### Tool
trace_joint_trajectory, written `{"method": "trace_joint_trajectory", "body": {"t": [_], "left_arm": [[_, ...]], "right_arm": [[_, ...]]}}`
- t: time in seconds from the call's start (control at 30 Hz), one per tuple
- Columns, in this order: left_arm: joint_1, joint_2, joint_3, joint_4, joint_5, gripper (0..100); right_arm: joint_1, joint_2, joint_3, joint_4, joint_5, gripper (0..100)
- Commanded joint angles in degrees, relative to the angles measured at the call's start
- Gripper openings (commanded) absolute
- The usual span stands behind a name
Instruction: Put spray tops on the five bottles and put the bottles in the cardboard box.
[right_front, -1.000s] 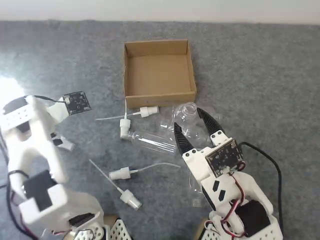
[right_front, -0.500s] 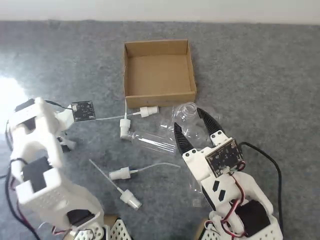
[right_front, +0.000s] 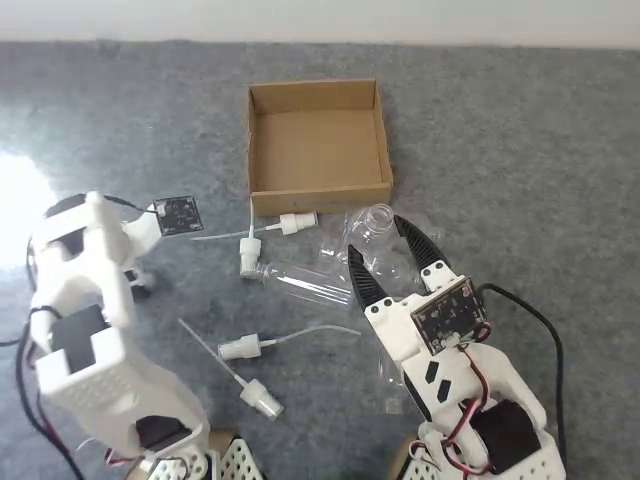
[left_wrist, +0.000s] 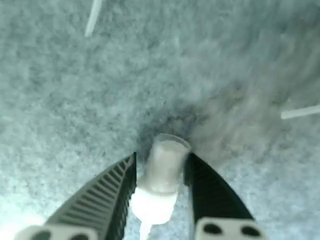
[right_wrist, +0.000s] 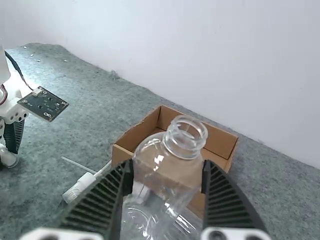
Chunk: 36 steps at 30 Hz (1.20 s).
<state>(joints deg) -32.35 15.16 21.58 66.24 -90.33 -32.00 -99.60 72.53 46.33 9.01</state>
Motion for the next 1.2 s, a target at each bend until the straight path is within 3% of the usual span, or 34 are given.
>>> {"method": "trace_joint_trajectory", "body": {"t": [0.0, 0.33, 0.63, 0.87, 1.1, 1.17], "left_arm": [[1.6, -0.2, -1.9, -0.4, 3.1, 7], [1.8, -0.2, -2.1, 0.6, 10.2, 1], [1.8, -0.2, -12.6, 16.6, 14.7, 1], [1.8, -0.3, -18.8, 23.8, 20.0, 1], [1.8, -0.3, -29.8, 32.6, 21.4, 1], [2.1, -0.3, -33.8, 33.9, 25.0, 1]], "right_arm": [[0.8, -1.3, -0.7, -1.5, 0.1, 10.2], [0.8, -1.3, -0.7, -1.5, 0.1, 10.2], [0.4, -1.3, -0.7, -1.1, 0.1, 10.2], [0.3, -1.1, -0.7, -1.1, -0.4, 10.2], [-5.8, -0.7, 1.7, -1.5, 0.1, 10.2], [-6.3, -0.7, 1.8, -1.4, 0.1, 10.2]]}}
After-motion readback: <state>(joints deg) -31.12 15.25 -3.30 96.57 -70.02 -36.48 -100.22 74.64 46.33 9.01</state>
